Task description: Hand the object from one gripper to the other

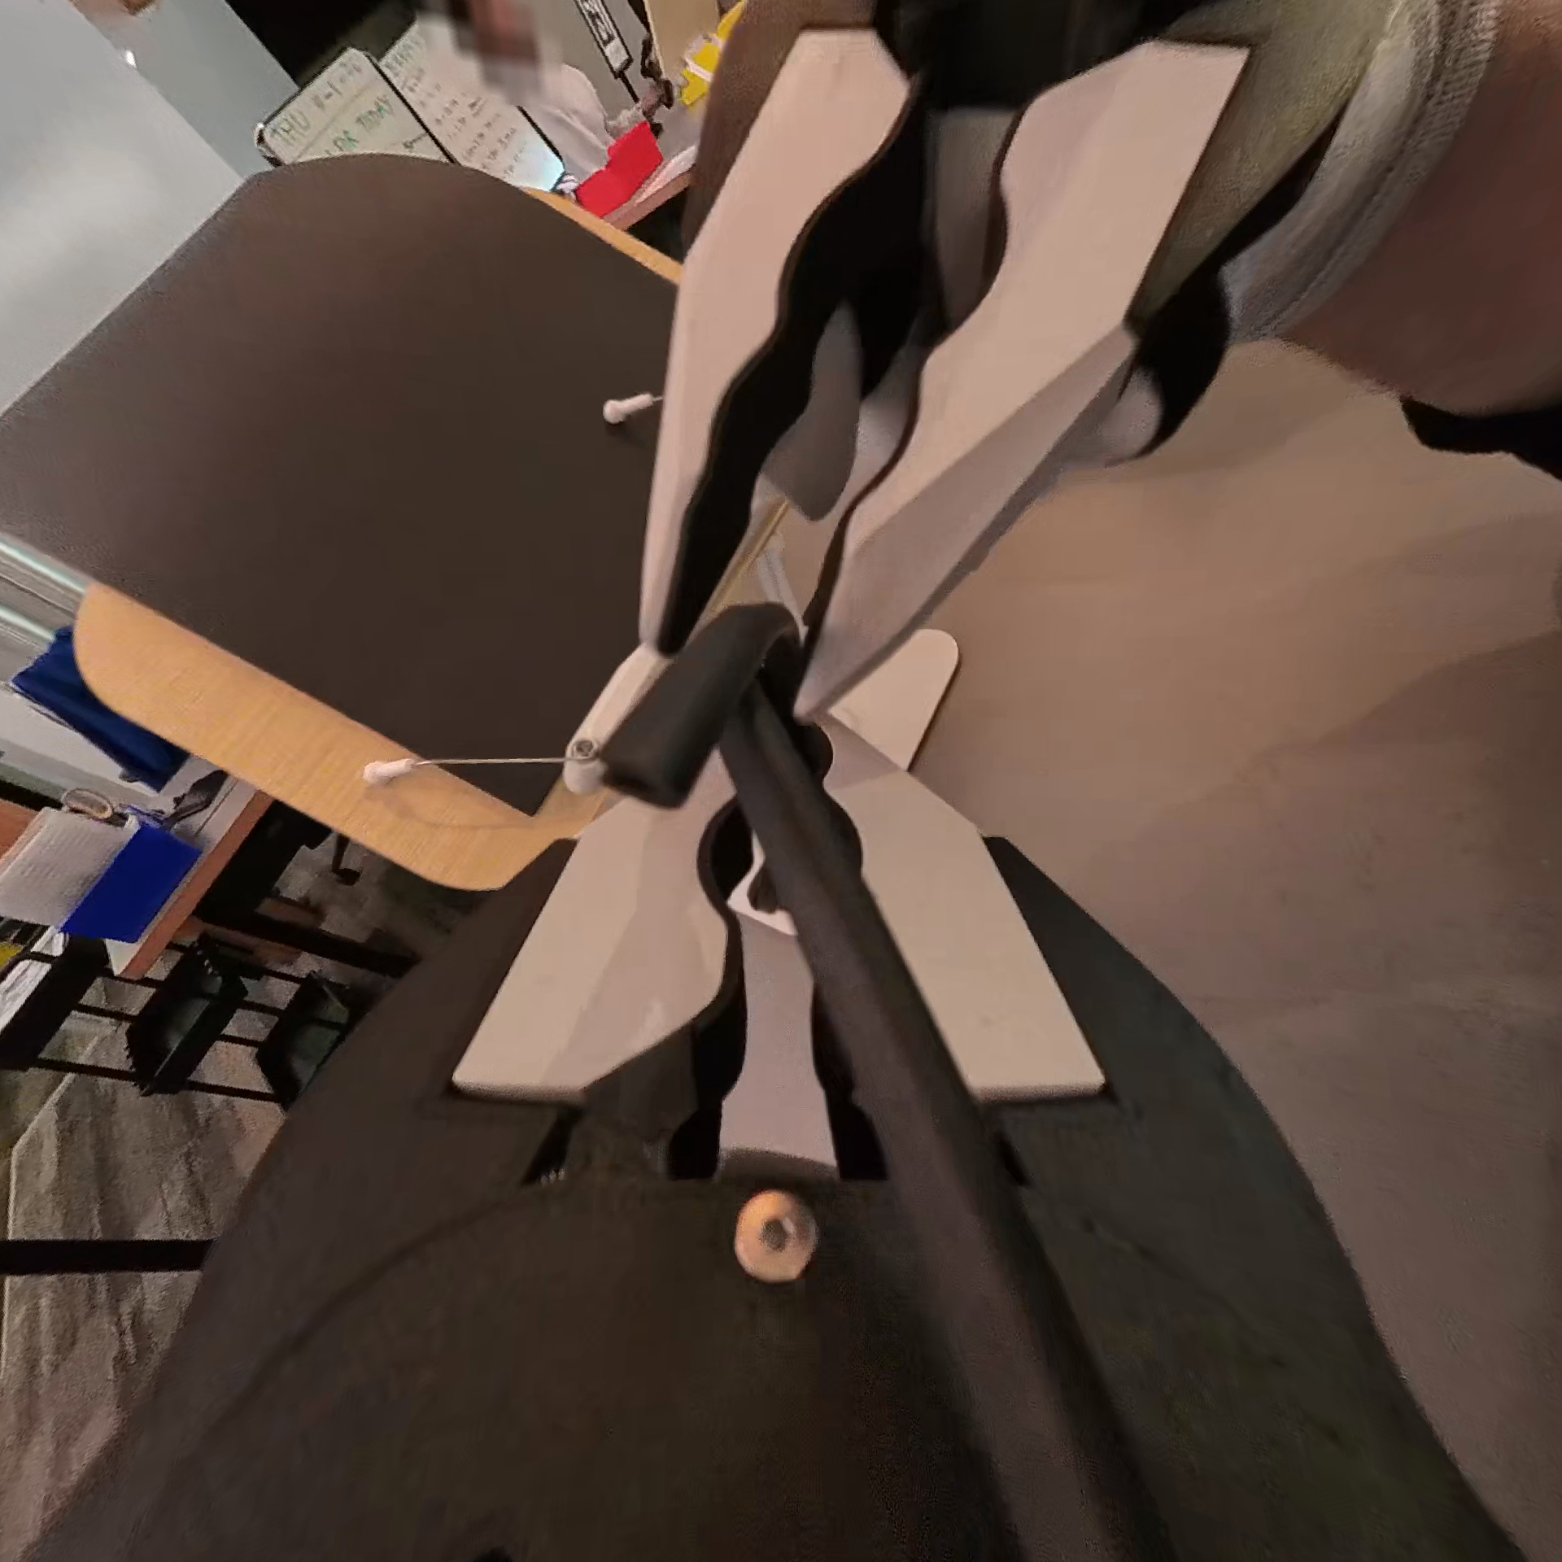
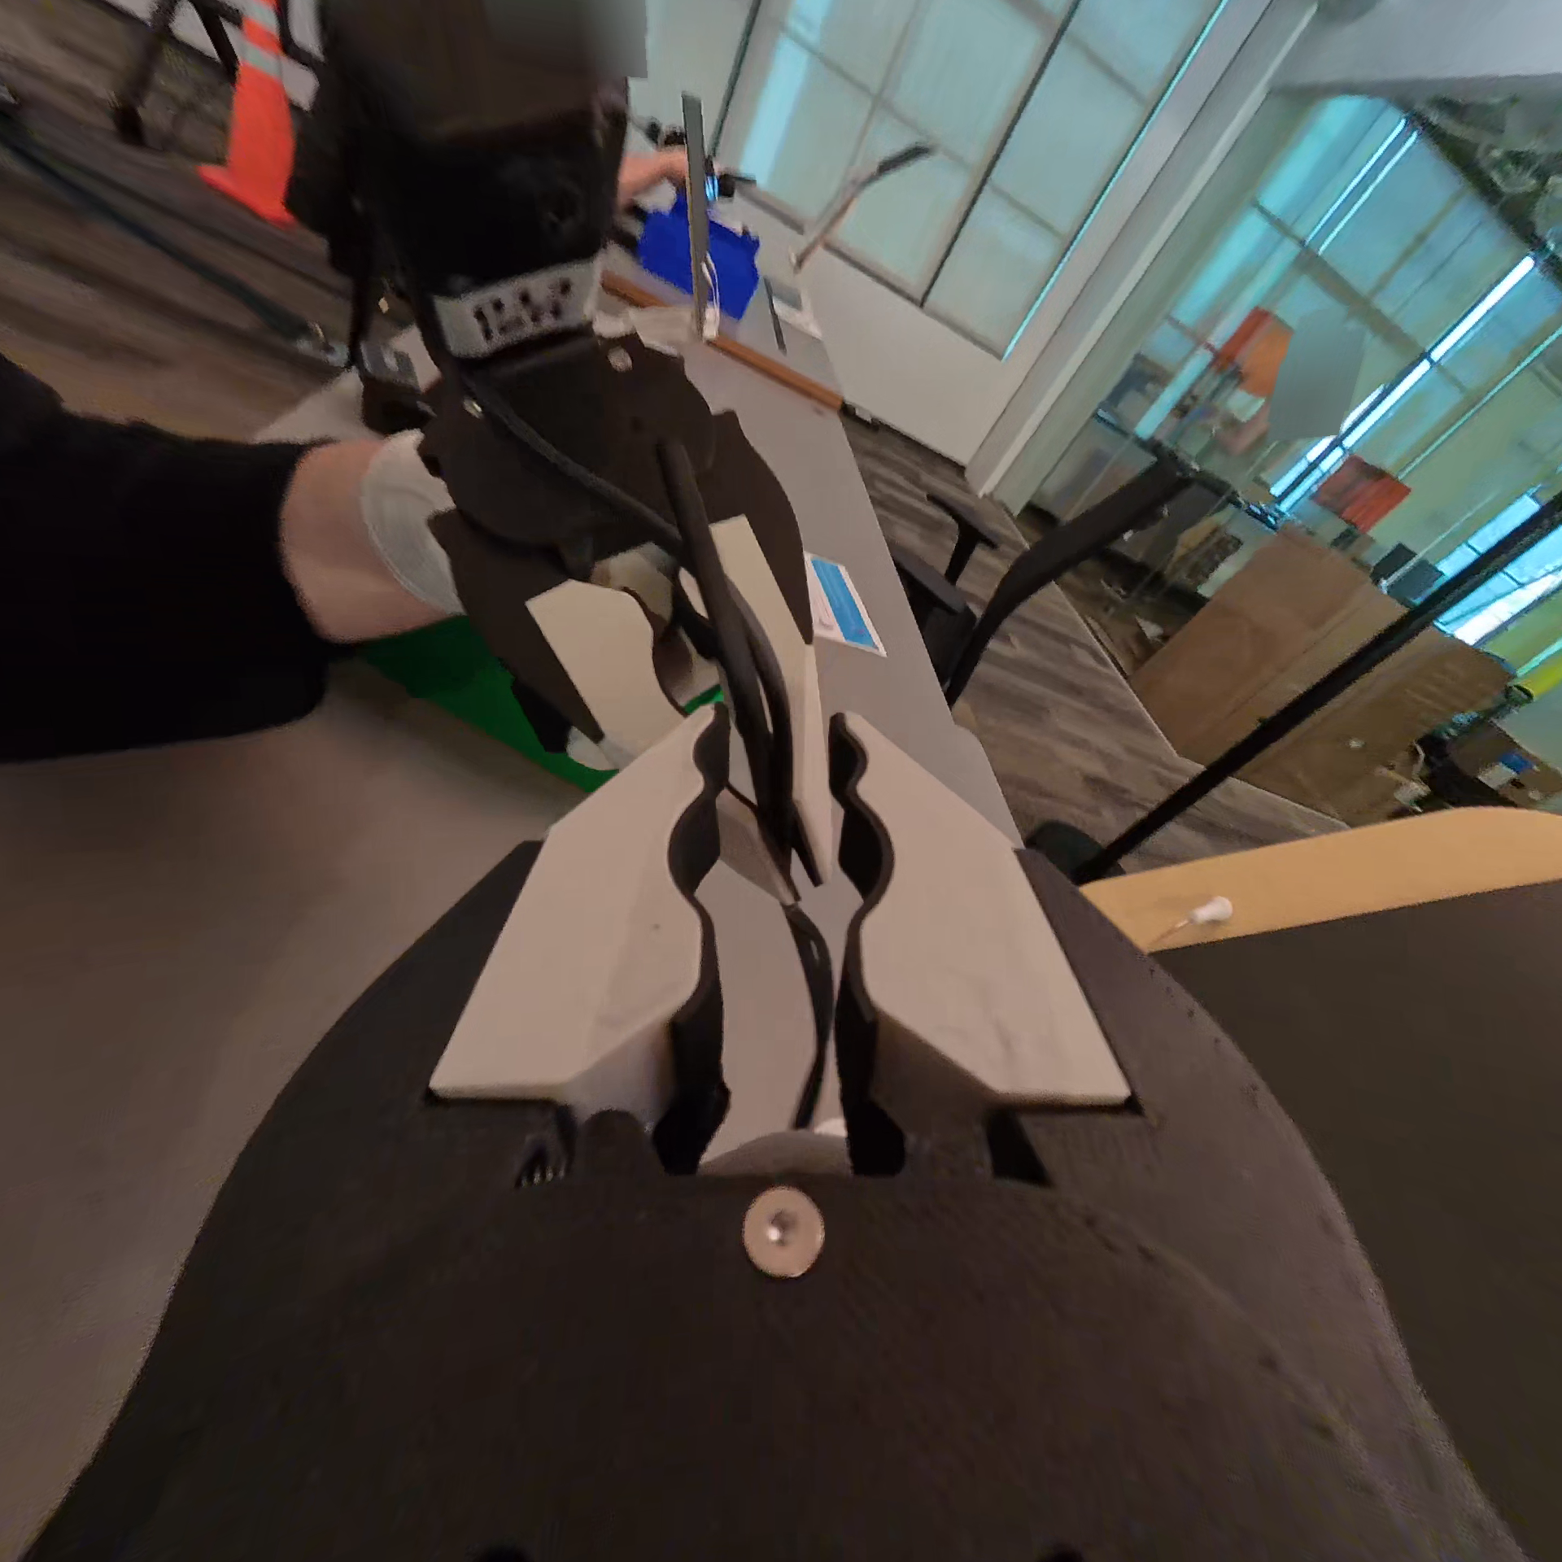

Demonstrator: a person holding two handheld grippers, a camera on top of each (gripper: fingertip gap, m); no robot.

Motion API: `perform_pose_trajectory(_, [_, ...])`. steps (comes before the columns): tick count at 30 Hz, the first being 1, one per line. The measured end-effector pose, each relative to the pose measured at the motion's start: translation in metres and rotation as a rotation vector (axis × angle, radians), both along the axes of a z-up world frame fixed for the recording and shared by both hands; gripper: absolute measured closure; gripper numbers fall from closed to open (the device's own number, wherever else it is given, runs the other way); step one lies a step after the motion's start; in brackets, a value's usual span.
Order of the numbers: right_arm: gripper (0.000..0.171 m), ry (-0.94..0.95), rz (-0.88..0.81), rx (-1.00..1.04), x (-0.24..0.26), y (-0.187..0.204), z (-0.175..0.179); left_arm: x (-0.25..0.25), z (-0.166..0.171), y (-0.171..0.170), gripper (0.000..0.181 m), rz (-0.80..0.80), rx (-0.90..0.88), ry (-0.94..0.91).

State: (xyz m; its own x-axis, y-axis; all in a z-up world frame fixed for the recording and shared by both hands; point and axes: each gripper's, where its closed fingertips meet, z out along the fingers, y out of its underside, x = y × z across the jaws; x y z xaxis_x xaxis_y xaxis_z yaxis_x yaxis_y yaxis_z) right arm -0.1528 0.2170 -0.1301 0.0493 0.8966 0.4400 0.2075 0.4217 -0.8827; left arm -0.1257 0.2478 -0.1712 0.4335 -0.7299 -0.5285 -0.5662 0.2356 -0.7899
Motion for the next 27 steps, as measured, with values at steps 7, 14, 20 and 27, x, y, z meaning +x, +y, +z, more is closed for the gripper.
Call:
perform_pose_trajectory(7, [0.164,-0.057,-0.011,0.030,-0.007,0.002,-0.013,0.004,-0.005,-0.001,0.177,-0.013,-0.003,0.014])
perform_pose_trajectory(14, [0.166,0.065,-0.013,-0.090,0.000,0.009,0.008,0.003,0.022,-0.004,0.163,-0.023,0.116,-0.082])
perform_pose_trajectory(20, [0.166,0.278,0.021,-0.318,0.024,0.024,0.039,-0.017,0.061,-0.003,0.162,0.051,0.426,-0.137])
perform_pose_trajectory(27, [0.167,0.300,0.133,-0.421,0.037,0.013,0.047,-0.053,0.067,0.029,0.151,0.235,0.478,-0.207])
